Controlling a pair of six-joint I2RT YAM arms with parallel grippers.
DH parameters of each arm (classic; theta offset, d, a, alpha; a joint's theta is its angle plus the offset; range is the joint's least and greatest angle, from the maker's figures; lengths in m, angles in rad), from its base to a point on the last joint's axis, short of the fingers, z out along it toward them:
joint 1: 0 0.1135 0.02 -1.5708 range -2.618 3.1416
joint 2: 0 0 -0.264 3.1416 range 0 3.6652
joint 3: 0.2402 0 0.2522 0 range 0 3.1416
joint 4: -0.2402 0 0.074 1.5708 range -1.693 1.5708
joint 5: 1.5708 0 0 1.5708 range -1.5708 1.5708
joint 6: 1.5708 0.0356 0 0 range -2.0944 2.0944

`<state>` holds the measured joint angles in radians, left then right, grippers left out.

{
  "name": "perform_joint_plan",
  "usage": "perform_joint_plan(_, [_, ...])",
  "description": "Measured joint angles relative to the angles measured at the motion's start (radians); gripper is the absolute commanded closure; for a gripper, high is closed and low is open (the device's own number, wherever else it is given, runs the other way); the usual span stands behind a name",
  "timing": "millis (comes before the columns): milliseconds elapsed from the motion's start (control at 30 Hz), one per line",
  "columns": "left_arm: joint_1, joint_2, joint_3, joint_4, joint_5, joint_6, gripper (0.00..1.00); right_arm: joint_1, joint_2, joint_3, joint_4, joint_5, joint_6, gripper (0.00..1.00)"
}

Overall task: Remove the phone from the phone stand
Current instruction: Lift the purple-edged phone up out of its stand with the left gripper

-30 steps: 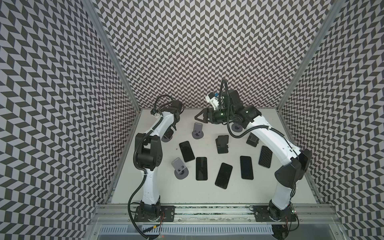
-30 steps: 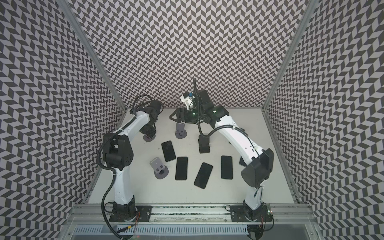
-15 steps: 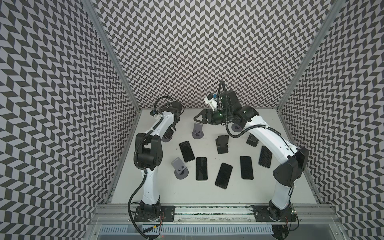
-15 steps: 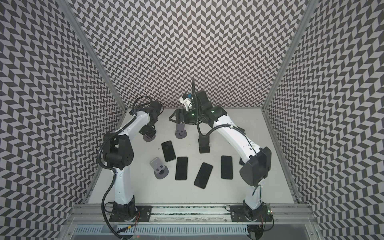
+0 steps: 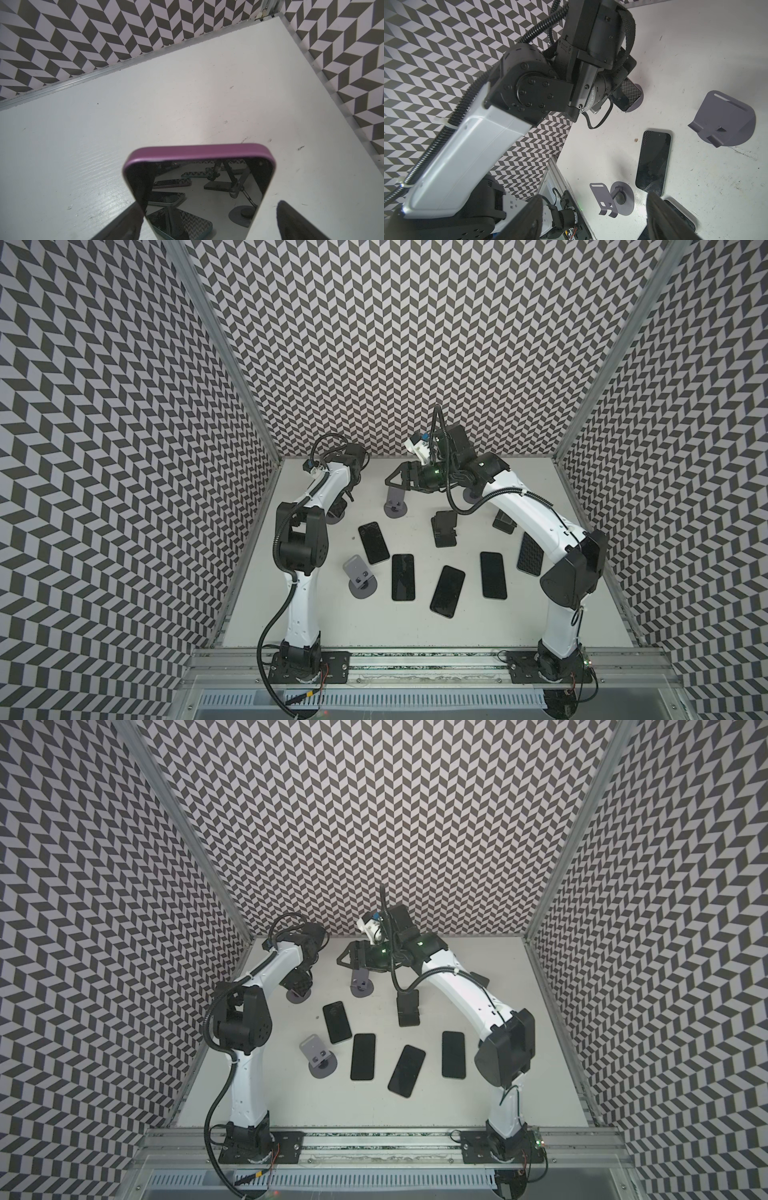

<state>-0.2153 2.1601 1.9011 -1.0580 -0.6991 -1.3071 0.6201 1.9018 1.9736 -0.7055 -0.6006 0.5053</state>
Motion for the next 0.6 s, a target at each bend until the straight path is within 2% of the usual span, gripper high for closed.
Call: perform_joint_plan(600, [0.008, 0.043, 0.048, -0.045, -0.026, -0.019, 0.02, 0.000, 0.000, 0.000, -0.001, 0.001, -0.008, 0.24])
